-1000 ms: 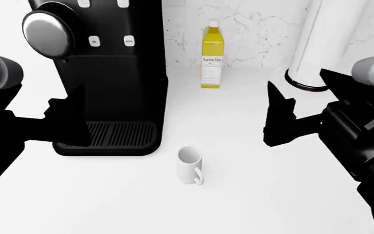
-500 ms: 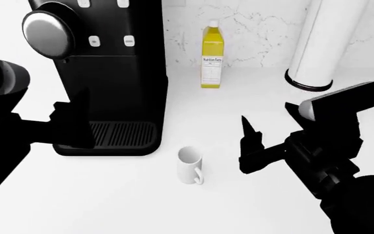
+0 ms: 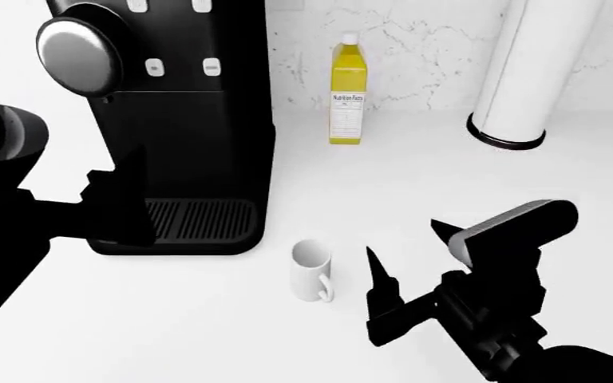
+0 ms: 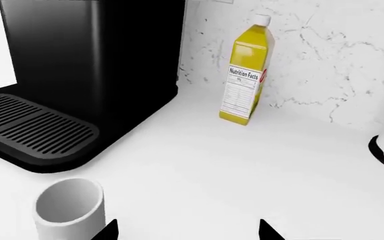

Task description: A wet mug is on the counter and needs to be dried. Pick it up and place it upside down in the open cabinet.

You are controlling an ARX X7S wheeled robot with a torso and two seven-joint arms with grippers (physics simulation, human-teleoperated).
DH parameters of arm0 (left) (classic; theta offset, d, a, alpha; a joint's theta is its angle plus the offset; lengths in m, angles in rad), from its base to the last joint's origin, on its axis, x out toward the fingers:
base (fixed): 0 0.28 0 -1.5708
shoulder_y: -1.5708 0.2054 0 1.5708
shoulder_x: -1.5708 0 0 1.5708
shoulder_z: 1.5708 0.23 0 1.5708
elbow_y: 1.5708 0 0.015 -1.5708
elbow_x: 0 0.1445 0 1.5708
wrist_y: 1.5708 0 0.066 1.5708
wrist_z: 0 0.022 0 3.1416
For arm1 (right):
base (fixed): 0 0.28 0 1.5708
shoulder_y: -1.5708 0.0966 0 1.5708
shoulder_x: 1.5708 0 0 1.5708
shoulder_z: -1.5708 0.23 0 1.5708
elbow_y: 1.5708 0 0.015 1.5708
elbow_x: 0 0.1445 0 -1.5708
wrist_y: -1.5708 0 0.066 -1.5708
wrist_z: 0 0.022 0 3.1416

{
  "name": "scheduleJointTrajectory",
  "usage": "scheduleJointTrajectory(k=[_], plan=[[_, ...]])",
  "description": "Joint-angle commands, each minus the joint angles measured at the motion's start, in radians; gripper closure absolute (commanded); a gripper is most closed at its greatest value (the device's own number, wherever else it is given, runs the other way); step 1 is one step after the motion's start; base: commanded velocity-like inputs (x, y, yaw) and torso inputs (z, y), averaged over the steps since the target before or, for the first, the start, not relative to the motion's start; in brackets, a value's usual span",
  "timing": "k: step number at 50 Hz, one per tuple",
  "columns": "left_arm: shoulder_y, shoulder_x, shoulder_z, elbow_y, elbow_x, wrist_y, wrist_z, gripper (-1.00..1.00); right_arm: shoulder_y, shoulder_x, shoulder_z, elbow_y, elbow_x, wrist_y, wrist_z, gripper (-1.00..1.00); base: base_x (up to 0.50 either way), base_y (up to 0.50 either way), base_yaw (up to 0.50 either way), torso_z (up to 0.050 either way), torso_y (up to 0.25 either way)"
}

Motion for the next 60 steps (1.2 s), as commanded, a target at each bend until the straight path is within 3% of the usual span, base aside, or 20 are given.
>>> scheduleJointTrajectory(k=[1, 34, 60], plan=[[0.021, -0.003, -0.012, 0.006, 0.013, 0.004, 0.013, -1.0, -0.047, 0.001, -0.033, -0.032, -0.038, -0.034, -0.046, -1.0, 0.0, 0.0, 0.0, 0.0, 0.0], [0.037, -0.005, -0.013, 0.009, 0.031, 0.018, 0.032, -1.0, -0.056, -0.009, -0.138, -0.052, -0.077, -0.061, -0.118, -1.0, 0.0, 0.0, 0.0, 0.0, 0.0], [0.086, -0.008, -0.038, 0.02, 0.059, 0.024, 0.059, -1.0, -0.14, -0.066, -0.319, 0.065, -0.364, -0.232, -0.218, -1.0, 0.0, 0.0, 0.0, 0.0, 0.0]])
